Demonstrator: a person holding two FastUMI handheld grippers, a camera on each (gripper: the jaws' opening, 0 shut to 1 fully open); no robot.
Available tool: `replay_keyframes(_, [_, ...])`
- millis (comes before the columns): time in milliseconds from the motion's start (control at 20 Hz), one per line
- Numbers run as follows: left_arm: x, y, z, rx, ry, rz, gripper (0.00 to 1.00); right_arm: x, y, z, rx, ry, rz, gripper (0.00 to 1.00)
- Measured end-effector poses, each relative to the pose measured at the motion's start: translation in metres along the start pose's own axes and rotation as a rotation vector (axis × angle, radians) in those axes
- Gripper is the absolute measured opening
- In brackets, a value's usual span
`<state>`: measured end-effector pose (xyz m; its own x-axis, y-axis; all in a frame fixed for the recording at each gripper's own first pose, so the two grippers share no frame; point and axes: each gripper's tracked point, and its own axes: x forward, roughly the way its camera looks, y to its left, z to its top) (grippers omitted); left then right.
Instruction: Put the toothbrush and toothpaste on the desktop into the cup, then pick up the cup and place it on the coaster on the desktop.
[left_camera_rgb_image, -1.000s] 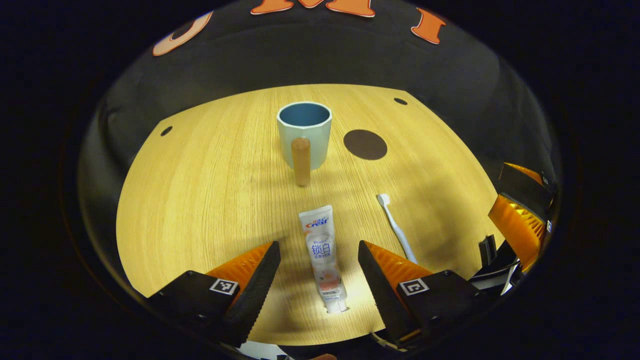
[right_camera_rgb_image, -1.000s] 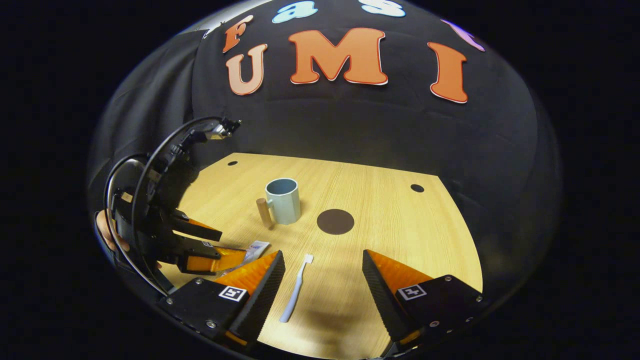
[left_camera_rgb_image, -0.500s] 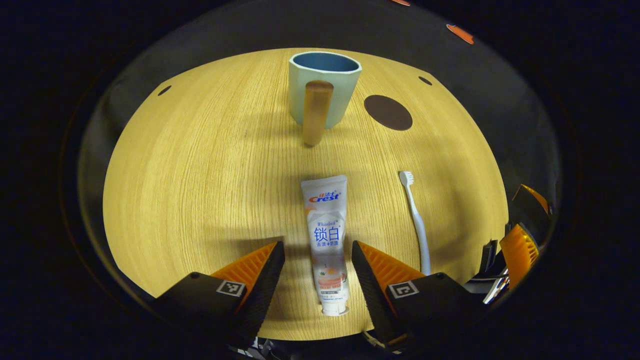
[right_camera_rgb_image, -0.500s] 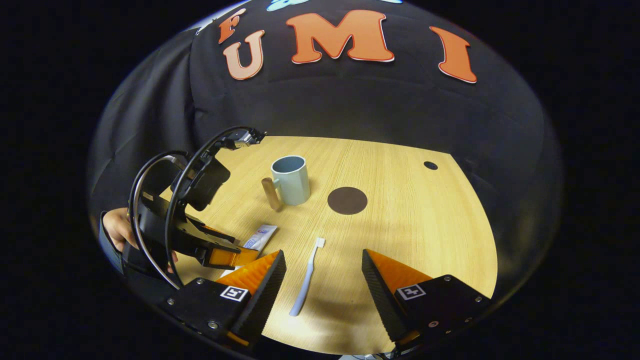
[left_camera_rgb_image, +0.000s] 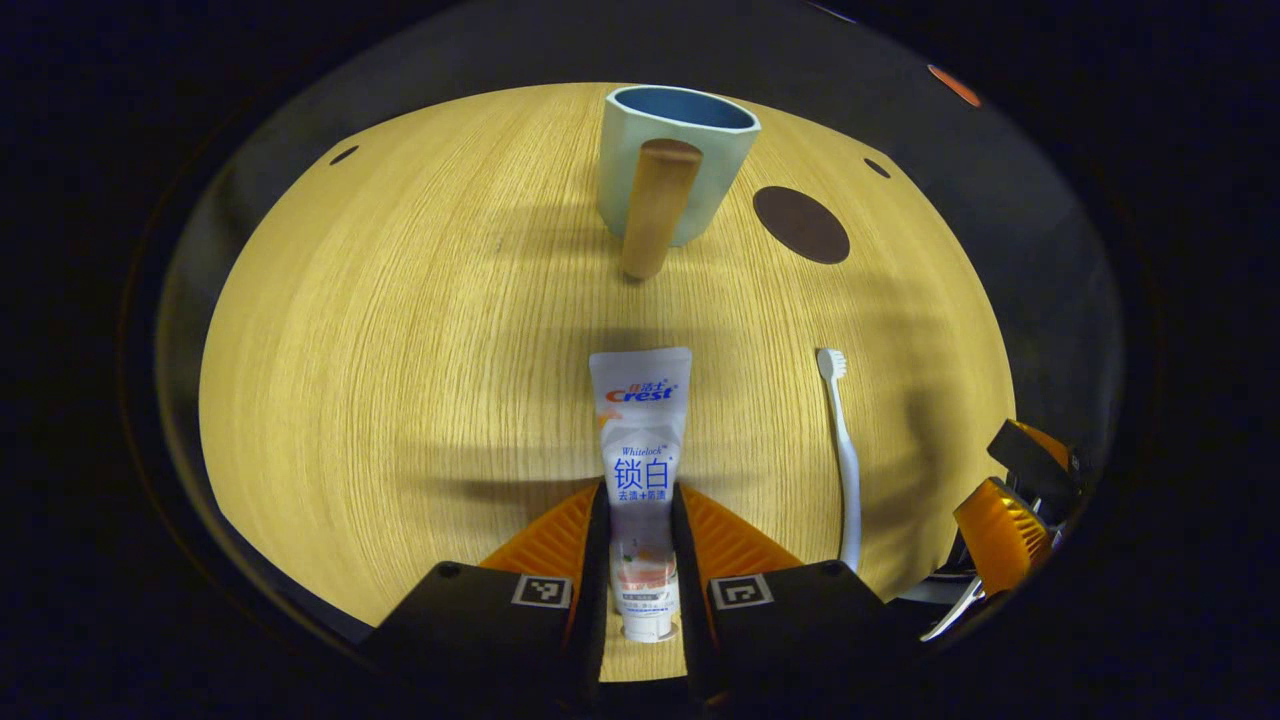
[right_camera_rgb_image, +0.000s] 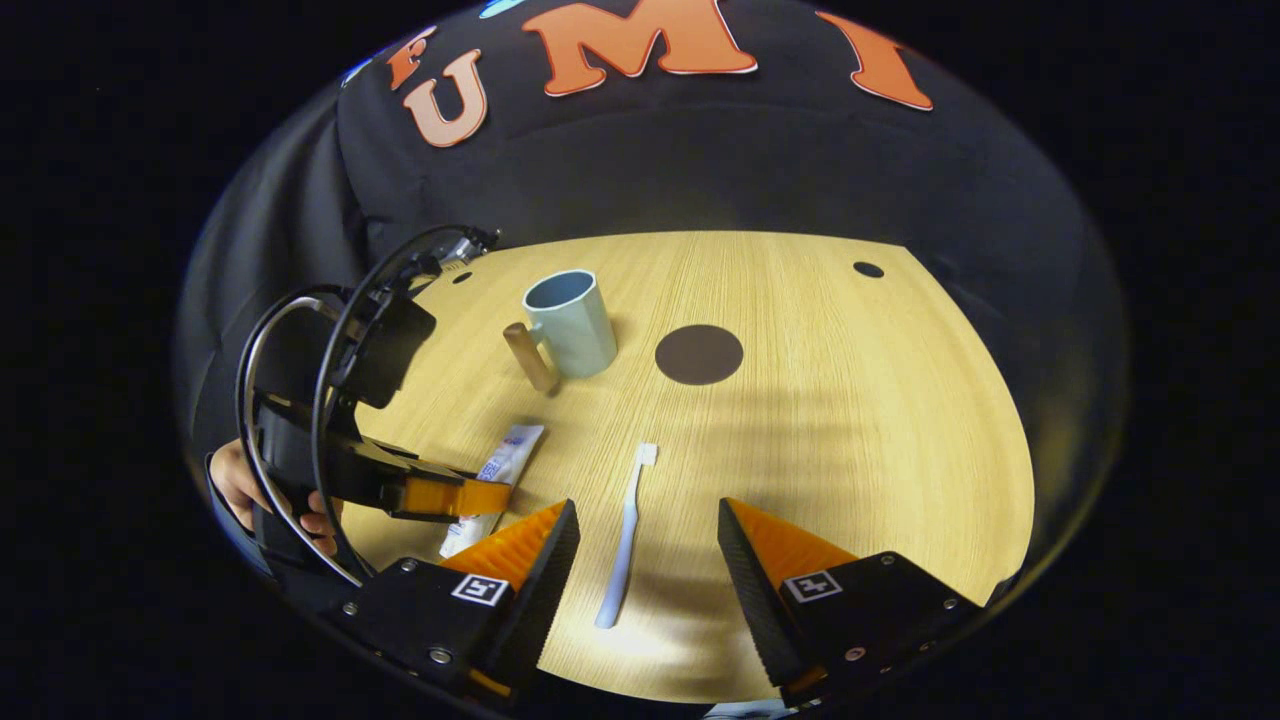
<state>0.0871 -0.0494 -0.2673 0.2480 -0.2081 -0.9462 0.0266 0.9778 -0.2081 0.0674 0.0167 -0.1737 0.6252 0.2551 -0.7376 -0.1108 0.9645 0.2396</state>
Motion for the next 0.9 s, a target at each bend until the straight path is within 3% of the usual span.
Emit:
replay_keyframes(50, [0.002,0.001,0.003,-0.006,-0.015,0.0,0.36,0.006,0.001,-0.003,0.001,0.019,0.0,0.82])
replay_keyframes(100, [-0.005,0.003,0.004,0.004,-0.03,-0.002,0.3,0.013,0.001,-0.009,-0.002,0.036,0.004,0.8])
replay_keyframes(150, [-0.006,0.005,0.006,0.016,-0.048,0.002,0.3,0.02,0.001,-0.014,-0.006,0.053,0.005,0.72])
replay_keyframes(200, [-0.01,0.006,0.007,0.029,-0.066,0.003,0.29,0.025,0.001,-0.017,-0.008,0.069,-0.001,0.77])
replay_keyframes(250, [-0.013,0.004,0.009,0.035,-0.084,0.0,0.29,0.029,0.001,-0.021,-0.009,0.093,-0.009,0.7])
replay_keyframes(300, [-0.017,0.003,0.01,0.036,-0.101,-0.008,0.29,0.03,0.002,-0.029,-0.008,0.117,-0.014,0.72])
replay_keyframes(600, [-0.035,0.008,0.012,0.027,-0.173,-0.028,0.29,0.038,0.007,-0.039,-0.037,0.183,-0.047,0.66])
replay_keyframes(650, [-0.038,0.01,0.014,0.029,-0.182,-0.026,0.29,0.041,0.008,-0.042,-0.036,0.193,-0.055,0.6])
replay_keyframes(700, [-0.04,0.01,0.013,0.032,-0.193,-0.023,0.29,0.043,0.009,-0.044,-0.035,0.206,-0.061,0.66])
replay_keyframes(800, [-0.046,0.014,0.013,0.033,-0.213,-0.024,0.29,0.048,0.013,-0.045,-0.025,0.222,-0.065,0.54])
replay_keyframes(900, [-0.052,0.018,0.014,0.032,-0.228,-0.033,0.3,0.053,0.014,-0.047,-0.023,0.236,-0.078,0.49])
